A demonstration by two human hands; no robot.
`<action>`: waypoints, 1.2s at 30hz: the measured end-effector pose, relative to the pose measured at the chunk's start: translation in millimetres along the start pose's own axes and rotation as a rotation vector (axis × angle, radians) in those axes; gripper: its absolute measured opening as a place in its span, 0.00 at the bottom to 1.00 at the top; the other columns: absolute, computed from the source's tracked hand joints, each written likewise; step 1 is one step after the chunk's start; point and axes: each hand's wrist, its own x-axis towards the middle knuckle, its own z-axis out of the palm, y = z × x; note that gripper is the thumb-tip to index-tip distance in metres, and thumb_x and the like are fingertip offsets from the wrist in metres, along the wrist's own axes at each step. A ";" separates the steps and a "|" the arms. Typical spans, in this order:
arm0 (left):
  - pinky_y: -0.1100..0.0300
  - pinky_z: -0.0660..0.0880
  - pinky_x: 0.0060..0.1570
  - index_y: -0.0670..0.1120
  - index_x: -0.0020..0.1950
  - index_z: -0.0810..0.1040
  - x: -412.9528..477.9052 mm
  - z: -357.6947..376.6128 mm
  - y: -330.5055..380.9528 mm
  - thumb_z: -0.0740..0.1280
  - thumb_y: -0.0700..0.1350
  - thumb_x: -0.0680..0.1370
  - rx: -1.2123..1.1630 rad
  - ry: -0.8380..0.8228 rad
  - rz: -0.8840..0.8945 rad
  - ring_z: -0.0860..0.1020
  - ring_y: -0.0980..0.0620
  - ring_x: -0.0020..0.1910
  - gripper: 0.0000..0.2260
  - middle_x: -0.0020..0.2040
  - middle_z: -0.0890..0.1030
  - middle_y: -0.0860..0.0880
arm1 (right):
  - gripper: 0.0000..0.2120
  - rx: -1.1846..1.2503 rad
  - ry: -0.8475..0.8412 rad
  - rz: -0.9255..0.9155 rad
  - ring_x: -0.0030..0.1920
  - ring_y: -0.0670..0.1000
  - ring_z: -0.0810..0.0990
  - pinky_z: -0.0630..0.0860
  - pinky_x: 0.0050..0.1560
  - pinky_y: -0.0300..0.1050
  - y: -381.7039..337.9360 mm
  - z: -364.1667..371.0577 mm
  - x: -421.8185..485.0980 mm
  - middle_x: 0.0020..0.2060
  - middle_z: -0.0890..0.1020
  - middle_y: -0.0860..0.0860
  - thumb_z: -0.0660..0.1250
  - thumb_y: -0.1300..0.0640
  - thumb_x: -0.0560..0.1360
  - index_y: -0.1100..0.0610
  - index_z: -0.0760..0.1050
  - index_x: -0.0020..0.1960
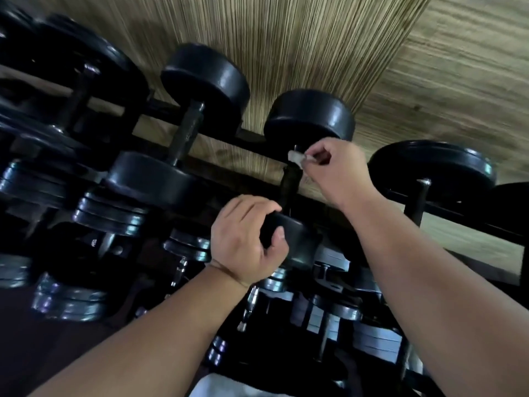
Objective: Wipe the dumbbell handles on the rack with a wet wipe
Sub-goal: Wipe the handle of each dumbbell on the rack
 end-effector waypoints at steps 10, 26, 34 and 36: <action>0.57 0.76 0.53 0.39 0.52 0.84 1.1 -0.8 -0.2 0.65 0.47 0.76 -0.017 0.009 -0.001 0.81 0.47 0.49 0.14 0.49 0.85 0.46 | 0.06 -0.152 -0.360 -0.015 0.32 0.44 0.78 0.71 0.34 0.37 -6.0 7.8 -32.2 0.33 0.82 0.46 0.77 0.55 0.68 0.55 0.82 0.37; 0.50 0.78 0.50 0.38 0.53 0.85 -0.5 1.2 -4.9 0.64 0.47 0.76 -0.052 0.020 0.015 0.82 0.45 0.48 0.15 0.49 0.85 0.46 | 0.08 -0.055 -0.052 0.035 0.35 0.40 0.77 0.69 0.32 0.26 -12.0 18.8 -31.7 0.35 0.81 0.45 0.78 0.54 0.70 0.49 0.78 0.39; 0.50 0.78 0.50 0.39 0.53 0.84 -1.1 2.2 -6.4 0.63 0.47 0.77 -0.064 0.031 0.020 0.82 0.44 0.48 0.16 0.48 0.84 0.46 | 0.03 -0.199 0.028 -0.120 0.44 0.43 0.78 0.67 0.42 0.20 -11.8 13.0 -22.2 0.47 0.79 0.46 0.76 0.57 0.73 0.53 0.83 0.44; 0.49 0.78 0.50 0.39 0.53 0.84 -1.1 2.6 -7.7 0.62 0.47 0.77 -0.067 0.021 0.021 0.82 0.44 0.49 0.16 0.49 0.84 0.45 | 0.06 -0.154 -0.030 -0.147 0.45 0.39 0.78 0.68 0.45 0.20 -12.6 14.3 -29.7 0.47 0.77 0.44 0.78 0.55 0.71 0.55 0.84 0.45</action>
